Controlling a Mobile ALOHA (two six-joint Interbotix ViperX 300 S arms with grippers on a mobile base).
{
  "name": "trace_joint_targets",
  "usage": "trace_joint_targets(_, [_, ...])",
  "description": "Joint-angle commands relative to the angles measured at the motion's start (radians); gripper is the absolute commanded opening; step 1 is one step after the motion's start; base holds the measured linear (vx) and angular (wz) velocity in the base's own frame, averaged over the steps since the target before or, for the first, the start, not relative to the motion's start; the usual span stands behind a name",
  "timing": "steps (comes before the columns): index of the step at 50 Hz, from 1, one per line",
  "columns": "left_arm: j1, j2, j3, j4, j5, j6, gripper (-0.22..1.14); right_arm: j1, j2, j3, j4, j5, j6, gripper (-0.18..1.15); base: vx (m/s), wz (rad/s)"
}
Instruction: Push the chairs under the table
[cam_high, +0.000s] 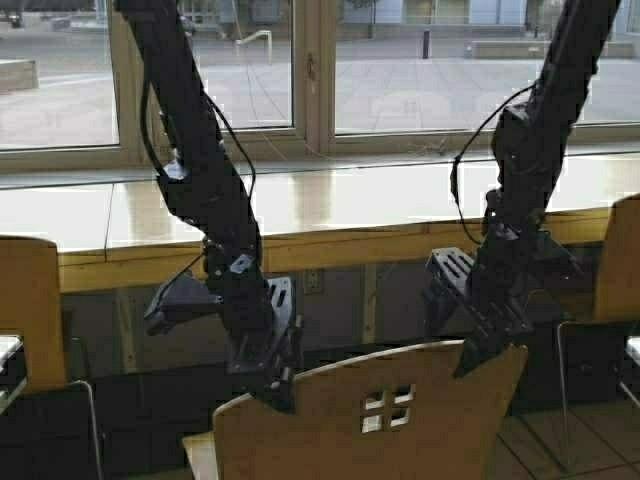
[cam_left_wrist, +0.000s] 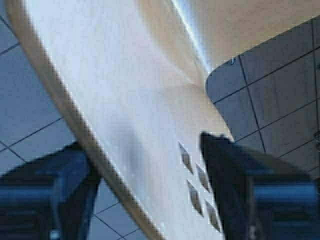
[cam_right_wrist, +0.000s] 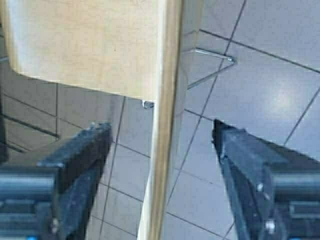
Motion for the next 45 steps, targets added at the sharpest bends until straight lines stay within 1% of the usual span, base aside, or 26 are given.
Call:
trace_joint_targets(1, [0.003, 0.029, -0.060, -0.002, -0.003, 0.005, 0.91, -0.008, 0.031, -0.055, -0.002, 0.005, -0.002, 0.94, 0.02, 0.05])
trace_joint_targets(7, [0.005, 0.081, -0.112, -0.002, 0.000, 0.005, 0.91, -0.011, 0.081, -0.104, -0.003, 0.018, -0.002, 0.94, 0.01, 0.02])
trace_joint_targets(15, [0.005, 0.127, -0.164, -0.002, 0.012, 0.005, 0.90, -0.017, 0.127, -0.137, -0.009, 0.026, -0.003, 0.94, 0.00, 0.00])
trace_joint_targets(18, [0.005, 0.133, -0.175, -0.002, 0.012, 0.006, 0.87, -0.018, 0.141, -0.150, -0.012, 0.026, -0.005, 0.92, 0.00, 0.00])
trace_joint_targets(21, [0.005, 0.140, -0.184, -0.002, 0.012, 0.006, 0.82, -0.020, 0.152, -0.160, -0.015, 0.026, -0.006, 0.87, 0.00, 0.00])
trace_joint_targets(24, [0.005, 0.144, -0.190, -0.002, 0.012, 0.009, 0.71, -0.020, 0.164, -0.166, -0.020, 0.028, -0.006, 0.78, 0.00, 0.00])
trace_joint_targets(27, [0.003, 0.146, -0.193, -0.002, 0.011, 0.009, 0.53, -0.021, 0.173, -0.173, -0.025, 0.032, -0.006, 0.65, 0.00, 0.00])
trace_joint_targets(33, [0.005, 0.149, -0.187, -0.002, 0.000, 0.002, 0.12, -0.026, 0.193, -0.189, -0.040, 0.057, -0.008, 0.25, 0.00, 0.00])
trace_joint_targets(36, [0.005, 0.147, -0.186, -0.002, -0.003, 0.000, -0.03, -0.028, 0.196, -0.187, -0.044, 0.063, -0.008, 0.06, -0.01, 0.02])
trace_joint_targets(38, [0.006, 0.146, -0.184, -0.002, -0.005, 0.000, -0.06, -0.028, 0.196, -0.187, -0.046, 0.064, -0.008, -0.02, -0.01, 0.03])
trace_joint_targets(39, [0.006, 0.144, -0.183, -0.002, -0.006, 0.000, -0.05, -0.028, 0.196, -0.187, -0.048, 0.064, -0.008, -0.03, -0.01, 0.03])
trace_joint_targets(45, [0.015, 0.144, -0.181, -0.002, -0.017, 0.000, 0.04, -0.028, 0.198, -0.196, -0.058, 0.067, -0.011, 0.04, 0.00, 0.00])
